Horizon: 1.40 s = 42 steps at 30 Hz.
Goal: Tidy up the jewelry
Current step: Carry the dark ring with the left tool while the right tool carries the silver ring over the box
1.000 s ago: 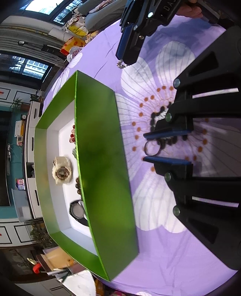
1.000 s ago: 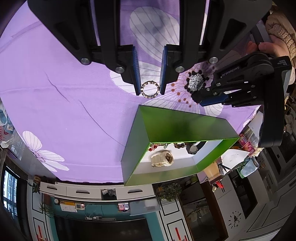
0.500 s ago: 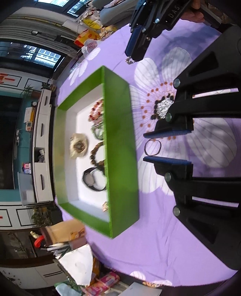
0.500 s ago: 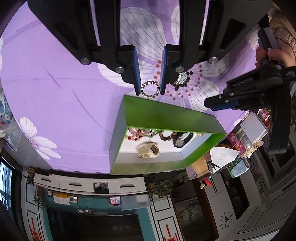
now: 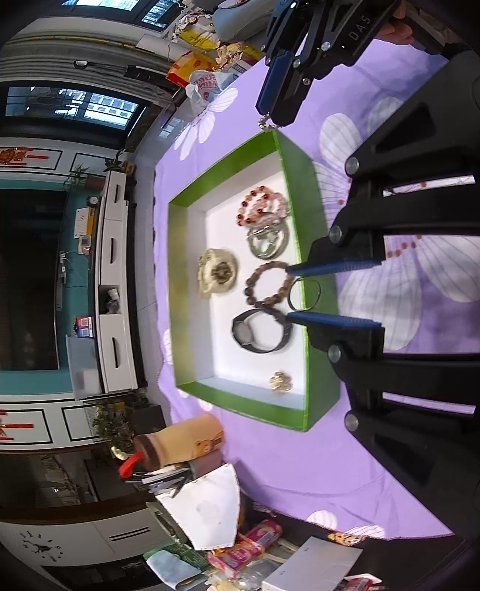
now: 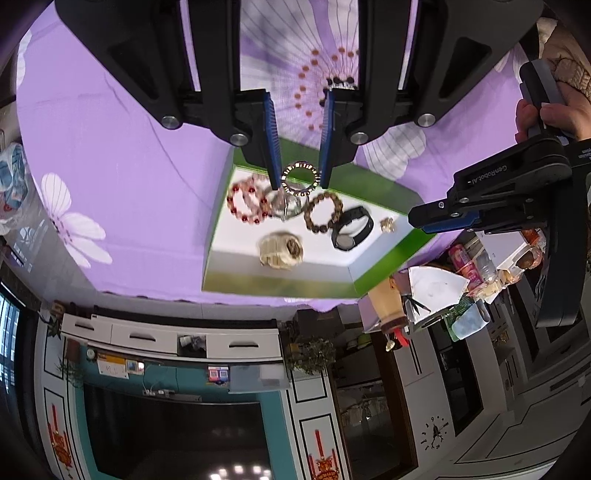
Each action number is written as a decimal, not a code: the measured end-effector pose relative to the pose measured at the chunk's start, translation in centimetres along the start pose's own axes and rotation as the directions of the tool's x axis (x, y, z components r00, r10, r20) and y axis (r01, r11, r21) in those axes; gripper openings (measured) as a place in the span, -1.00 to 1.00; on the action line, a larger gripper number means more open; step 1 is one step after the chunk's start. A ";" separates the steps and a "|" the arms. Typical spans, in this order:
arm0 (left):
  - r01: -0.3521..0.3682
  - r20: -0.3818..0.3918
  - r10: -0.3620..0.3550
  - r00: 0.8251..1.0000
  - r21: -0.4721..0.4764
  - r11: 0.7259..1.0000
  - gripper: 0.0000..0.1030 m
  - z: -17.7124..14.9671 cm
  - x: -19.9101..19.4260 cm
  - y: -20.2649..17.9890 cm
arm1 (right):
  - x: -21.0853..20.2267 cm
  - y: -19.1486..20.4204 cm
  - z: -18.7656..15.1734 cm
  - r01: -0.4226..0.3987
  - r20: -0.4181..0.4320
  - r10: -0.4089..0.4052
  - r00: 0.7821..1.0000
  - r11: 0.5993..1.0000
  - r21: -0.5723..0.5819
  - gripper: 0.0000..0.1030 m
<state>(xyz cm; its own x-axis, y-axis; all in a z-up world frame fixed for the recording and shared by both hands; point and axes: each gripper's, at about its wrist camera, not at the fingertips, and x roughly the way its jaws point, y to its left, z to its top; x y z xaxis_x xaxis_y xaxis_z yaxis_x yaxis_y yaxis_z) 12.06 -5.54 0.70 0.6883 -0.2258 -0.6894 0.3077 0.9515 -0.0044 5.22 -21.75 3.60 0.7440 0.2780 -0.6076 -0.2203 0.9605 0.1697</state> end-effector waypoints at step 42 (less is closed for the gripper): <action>-0.035 -0.005 0.035 0.999 0.014 0.999 -0.62 5.0 6.1 2.4 | 6.4 0.1 6.2 0.026 0.007 -0.026 1.000 1.000 -0.003 -0.61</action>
<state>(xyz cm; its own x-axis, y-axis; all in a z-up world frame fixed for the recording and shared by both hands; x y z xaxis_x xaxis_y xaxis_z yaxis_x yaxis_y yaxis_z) 20.30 -5.69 0.14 0.6955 -0.1917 -0.6924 0.2926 0.9558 0.0293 13.82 -19.80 4.52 0.7537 0.2530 -0.6066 -0.2027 0.9674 0.1516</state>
